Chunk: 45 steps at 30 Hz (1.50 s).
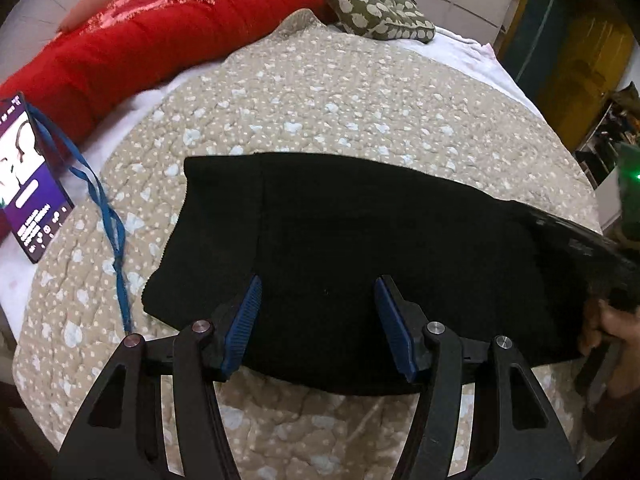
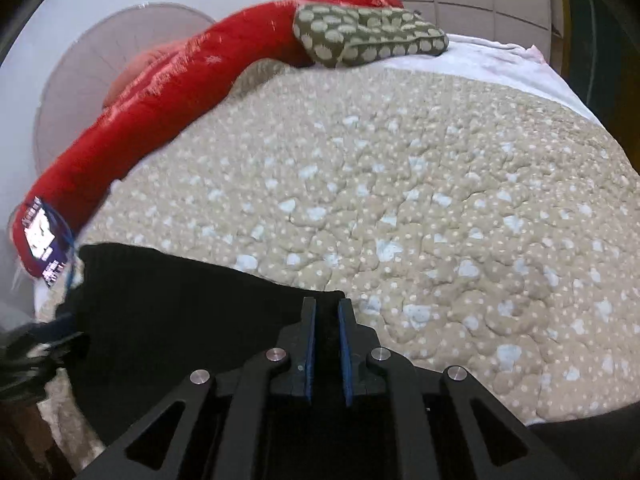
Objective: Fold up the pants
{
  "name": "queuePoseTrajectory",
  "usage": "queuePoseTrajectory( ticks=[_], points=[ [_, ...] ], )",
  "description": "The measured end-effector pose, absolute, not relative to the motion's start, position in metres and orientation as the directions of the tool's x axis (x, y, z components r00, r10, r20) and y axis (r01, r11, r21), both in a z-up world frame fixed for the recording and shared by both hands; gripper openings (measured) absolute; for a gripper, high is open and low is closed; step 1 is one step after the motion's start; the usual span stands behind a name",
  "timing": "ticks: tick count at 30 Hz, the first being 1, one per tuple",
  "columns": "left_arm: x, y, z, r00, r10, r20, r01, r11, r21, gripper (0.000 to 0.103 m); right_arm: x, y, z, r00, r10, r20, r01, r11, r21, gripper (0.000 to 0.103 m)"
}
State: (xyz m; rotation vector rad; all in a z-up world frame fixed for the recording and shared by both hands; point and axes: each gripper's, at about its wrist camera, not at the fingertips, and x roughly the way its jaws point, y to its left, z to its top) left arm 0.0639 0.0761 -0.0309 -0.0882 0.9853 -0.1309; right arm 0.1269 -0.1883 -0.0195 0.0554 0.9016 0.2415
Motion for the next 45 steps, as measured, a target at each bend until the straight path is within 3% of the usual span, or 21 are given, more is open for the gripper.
queuePoseTrajectory(
  ticks=[2, 6, 8, 13, 22, 23, 24, 25, 27, 31, 37, 41, 45],
  points=[
    [0.063, 0.075, -0.025, 0.542, -0.176, -0.822, 0.077, 0.984, -0.16, 0.059, 0.108, -0.203, -0.004, 0.602, 0.26, -0.755, -0.187, 0.965, 0.184, 0.016],
    [0.051, 0.06, 0.0, 0.591, -0.228, -0.774, 0.118, 0.973, -0.196, 0.059, 0.039, -0.251, 0.024, 0.679, 0.205, -0.705, -0.126, 0.979, 0.163, 0.038],
    [0.049, 0.047, 0.004, 0.587, -0.261, -0.766, 0.157, 0.965, -0.209, 0.059, 0.003, -0.282, 0.026, 0.688, 0.14, -0.712, -0.055, 0.988, 0.142, 0.04],
    [0.048, 0.005, -0.003, 0.529, -0.322, -0.785, 0.247, 0.944, -0.22, 0.059, -0.083, -0.365, 0.015, 0.654, -0.028, -0.756, 0.191, 0.973, 0.129, 0.04],
    [0.044, -0.027, -0.013, 0.469, -0.352, -0.81, 0.283, 0.929, -0.24, 0.059, -0.1, -0.421, -0.014, 0.702, 0.082, -0.707, 0.307, 0.861, 0.405, 0.04],
    [0.044, -0.028, -0.015, 0.463, -0.348, -0.816, 0.282, 0.93, -0.236, 0.059, -0.094, -0.422, -0.014, 0.716, 0.084, -0.693, 0.31, 0.852, 0.422, 0.036],
    [0.043, -0.028, -0.015, 0.459, -0.346, -0.819, 0.282, 0.93, -0.235, 0.059, -0.092, -0.425, -0.015, 0.729, 0.077, -0.68, 0.316, 0.844, 0.434, 0.015],
    [0.043, -0.028, -0.016, 0.455, -0.341, -0.823, 0.28, 0.932, -0.232, 0.059, -0.089, -0.427, -0.015, 0.738, 0.069, -0.672, 0.324, 0.836, 0.442, 0.005],
    [0.042, -0.027, -0.017, 0.452, -0.338, -0.826, 0.279, 0.933, -0.229, 0.059, -0.094, -0.425, -0.007, 0.757, 0.073, -0.649, 0.31, 0.834, 0.456, 0.004],
    [0.038, -0.028, -0.014, 0.457, -0.343, -0.82, 0.292, 0.929, -0.226, 0.059, -0.12, -0.41, 0.024, 0.759, 0.014, -0.651, 0.265, 0.907, 0.329, 0.004],
    [0.033, -0.04, -0.019, 0.459, -0.327, -0.826, 0.303, 0.932, -0.201, 0.059, -0.106, -0.418, -0.01, 0.67, -0.017, -0.742, 0.334, 0.9, 0.28, 0.006],
    [0.029, -0.043, -0.015, 0.475, -0.31, -0.824, 0.303, 0.936, -0.178, 0.059, -0.12, -0.424, 0.002, 0.676, -0.07, -0.733, 0.378, 0.887, 0.264, 0.014],
    [0.026, -0.045, -0.007, 0.514, -0.296, -0.805, 0.295, 0.942, -0.157, 0.059, -0.129, -0.416, 0.031, 0.708, -0.122, -0.695, 0.379, 0.897, 0.229, 0.014]
  ],
)
